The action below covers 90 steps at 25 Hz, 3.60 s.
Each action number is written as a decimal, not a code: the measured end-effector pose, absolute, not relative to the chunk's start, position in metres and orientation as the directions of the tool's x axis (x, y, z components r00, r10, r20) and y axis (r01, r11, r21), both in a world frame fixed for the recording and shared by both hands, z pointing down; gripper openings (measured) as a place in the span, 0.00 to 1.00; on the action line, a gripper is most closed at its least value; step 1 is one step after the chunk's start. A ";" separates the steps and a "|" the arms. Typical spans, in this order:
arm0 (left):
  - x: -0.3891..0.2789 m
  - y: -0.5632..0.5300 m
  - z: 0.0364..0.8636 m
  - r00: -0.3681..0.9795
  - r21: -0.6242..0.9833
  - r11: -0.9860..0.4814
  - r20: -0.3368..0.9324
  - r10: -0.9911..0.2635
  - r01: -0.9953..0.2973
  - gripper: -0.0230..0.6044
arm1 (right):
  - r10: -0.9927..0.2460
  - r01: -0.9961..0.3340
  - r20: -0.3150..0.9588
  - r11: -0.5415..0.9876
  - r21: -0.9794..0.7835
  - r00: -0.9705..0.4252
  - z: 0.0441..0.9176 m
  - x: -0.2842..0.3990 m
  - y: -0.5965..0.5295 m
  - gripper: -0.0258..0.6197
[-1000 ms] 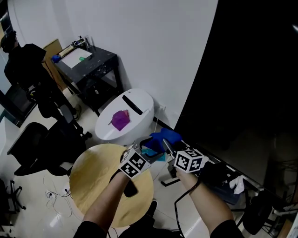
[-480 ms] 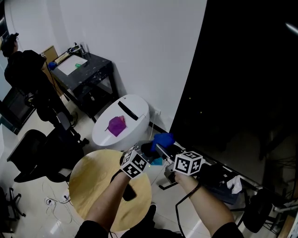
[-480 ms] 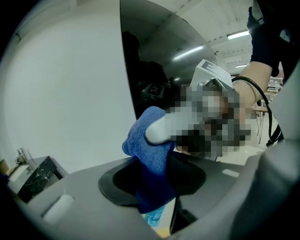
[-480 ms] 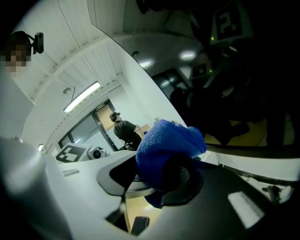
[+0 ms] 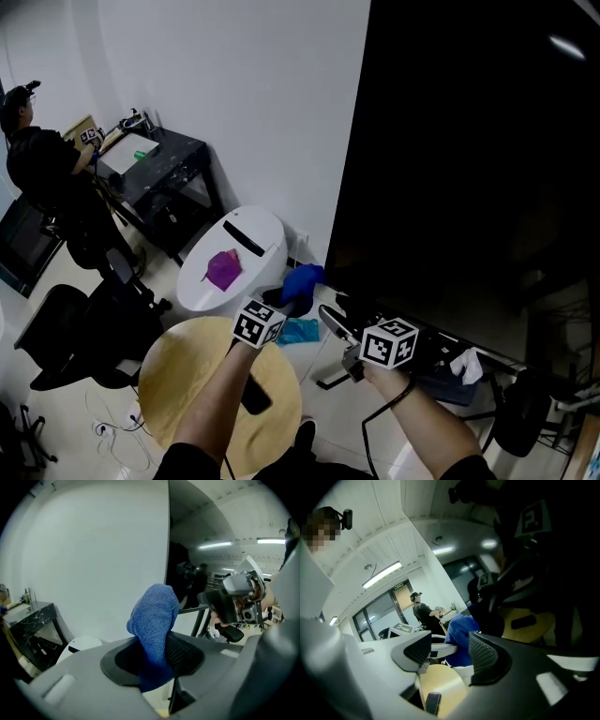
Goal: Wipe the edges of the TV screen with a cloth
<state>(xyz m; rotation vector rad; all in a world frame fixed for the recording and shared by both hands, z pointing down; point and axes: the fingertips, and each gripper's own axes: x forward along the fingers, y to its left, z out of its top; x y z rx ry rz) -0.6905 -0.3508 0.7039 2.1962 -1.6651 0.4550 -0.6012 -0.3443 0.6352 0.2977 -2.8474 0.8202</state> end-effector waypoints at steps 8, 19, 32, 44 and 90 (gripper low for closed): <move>-0.704 -0.376 0.708 0.225 0.084 -0.211 0.491 -0.842 -0.974 0.23 | -0.243 -0.313 0.203 0.816 -0.487 -0.949 0.624 -0.557 -0.361 0.43; -0.672 -0.401 0.677 0.292 0.068 -0.294 0.454 -0.842 -0.953 0.23 | -0.323 -0.359 0.157 0.818 -0.450 -0.933 0.589 -0.517 -0.377 0.43; -0.667 -0.407 0.598 0.287 -0.024 -0.320 0.387 -0.876 -0.947 0.23 | -0.376 -0.379 0.085 0.848 -0.371 -0.923 0.524 -0.484 -0.389 0.43; -0.669 -0.400 0.508 0.276 -0.122 -0.325 0.305 -0.912 -0.938 0.23 | -0.399 -0.380 -0.016 0.884 -0.272 -0.917 0.446 -0.468 -0.385 0.43; -0.672 -0.388 0.096 0.252 -0.514 -0.237 0.041 -0.967 -0.824 0.23 | -0.357 -0.395 -0.312 0.916 0.067 -0.880 0.141 -0.440 -0.351 0.43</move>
